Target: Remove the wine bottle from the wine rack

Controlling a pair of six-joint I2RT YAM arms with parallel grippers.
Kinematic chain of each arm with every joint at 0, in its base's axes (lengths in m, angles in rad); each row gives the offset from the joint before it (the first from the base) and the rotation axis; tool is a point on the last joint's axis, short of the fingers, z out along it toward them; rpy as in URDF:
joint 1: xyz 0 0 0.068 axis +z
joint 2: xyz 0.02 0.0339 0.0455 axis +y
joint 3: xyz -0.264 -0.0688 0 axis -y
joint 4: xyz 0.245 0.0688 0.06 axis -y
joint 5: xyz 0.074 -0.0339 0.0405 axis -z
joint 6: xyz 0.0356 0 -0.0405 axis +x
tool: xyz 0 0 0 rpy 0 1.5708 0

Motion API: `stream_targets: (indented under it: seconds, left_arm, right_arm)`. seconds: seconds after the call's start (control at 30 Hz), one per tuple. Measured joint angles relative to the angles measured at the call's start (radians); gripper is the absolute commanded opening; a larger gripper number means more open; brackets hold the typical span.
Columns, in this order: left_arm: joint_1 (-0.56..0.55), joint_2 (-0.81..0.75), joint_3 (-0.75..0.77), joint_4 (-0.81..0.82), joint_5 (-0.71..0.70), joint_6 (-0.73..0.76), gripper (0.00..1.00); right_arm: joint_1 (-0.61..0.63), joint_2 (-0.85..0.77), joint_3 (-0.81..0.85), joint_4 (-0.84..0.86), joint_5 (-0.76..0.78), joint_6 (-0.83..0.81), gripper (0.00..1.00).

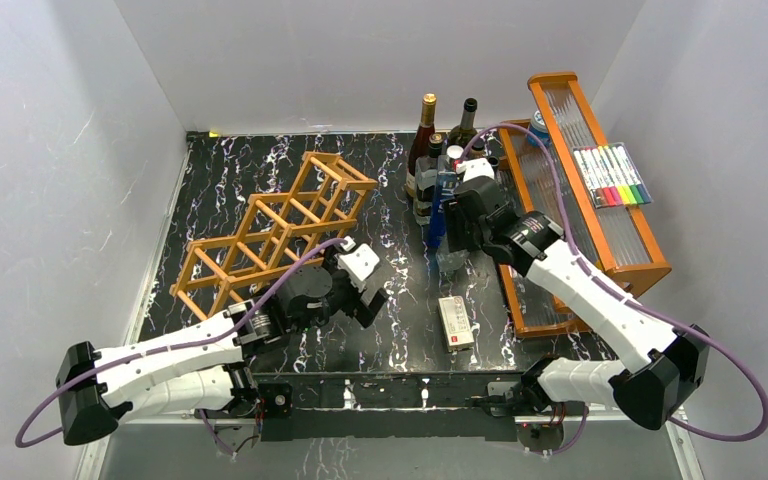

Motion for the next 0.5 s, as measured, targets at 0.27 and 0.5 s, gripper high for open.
stream_targets:
  seconds: [0.27,0.5]
  left_arm:
    - [0.0,-0.031,0.01,-0.016,-0.03,-0.011,0.98]
    - [0.0,-0.043,0.01,-0.019,-0.046,-0.014,0.98]
  right_arm:
    - [-0.009,0.051,0.004,0.04,-0.024,-0.023,0.0]
    - [-0.009,0.065,0.004,0.051,-0.029,-0.034,0.08]
